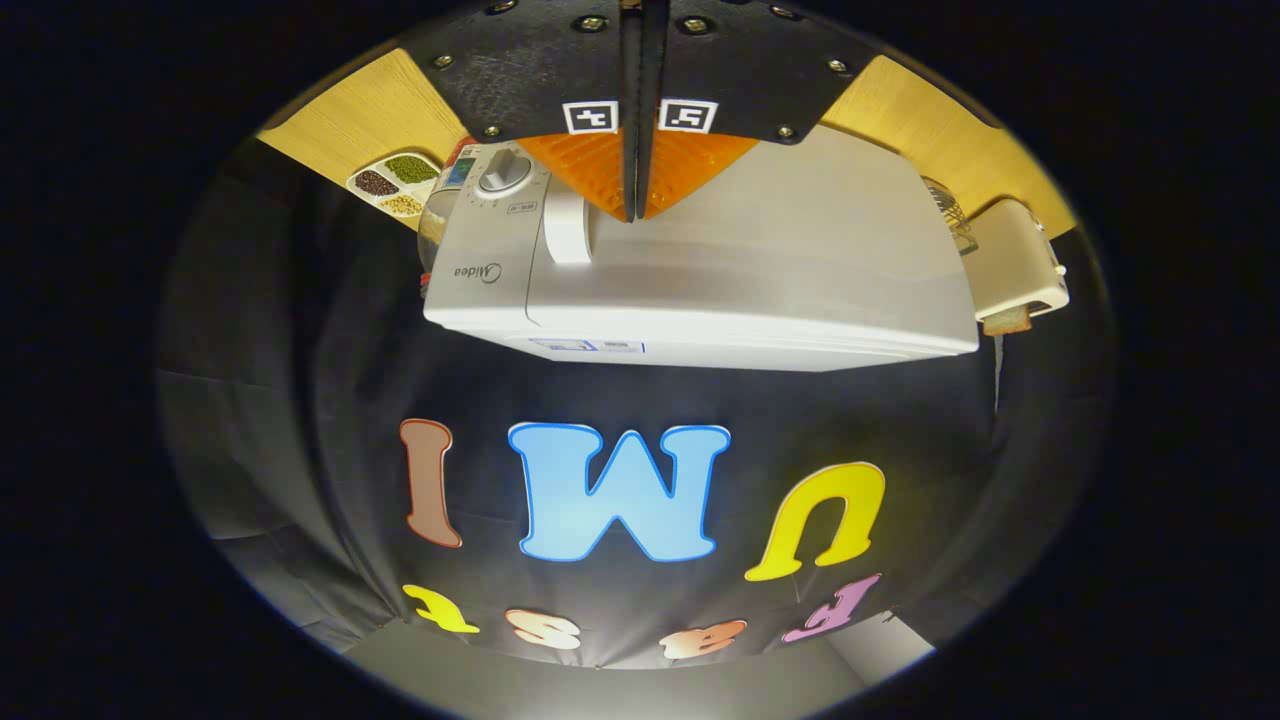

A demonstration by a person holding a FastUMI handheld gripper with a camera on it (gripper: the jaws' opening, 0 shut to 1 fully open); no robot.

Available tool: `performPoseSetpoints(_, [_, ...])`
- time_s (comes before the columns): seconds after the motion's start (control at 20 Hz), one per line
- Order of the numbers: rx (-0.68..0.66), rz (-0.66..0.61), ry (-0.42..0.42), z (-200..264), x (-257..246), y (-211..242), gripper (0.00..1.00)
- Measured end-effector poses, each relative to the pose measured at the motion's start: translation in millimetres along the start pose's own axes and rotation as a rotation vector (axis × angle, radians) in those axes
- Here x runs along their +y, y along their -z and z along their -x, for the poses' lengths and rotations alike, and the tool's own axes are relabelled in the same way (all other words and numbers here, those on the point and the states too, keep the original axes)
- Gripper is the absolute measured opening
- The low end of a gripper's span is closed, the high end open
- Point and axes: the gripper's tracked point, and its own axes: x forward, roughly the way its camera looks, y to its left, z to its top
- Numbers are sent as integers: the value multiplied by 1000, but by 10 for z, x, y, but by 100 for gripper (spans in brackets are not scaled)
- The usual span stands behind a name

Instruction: Open the microwave, put the food inside, and close the microwave door.

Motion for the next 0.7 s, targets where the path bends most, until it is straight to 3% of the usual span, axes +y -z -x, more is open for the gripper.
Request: performPoseSetpoints(0.7, [-104, -33, -104, 1642, 142, -1214, 1])
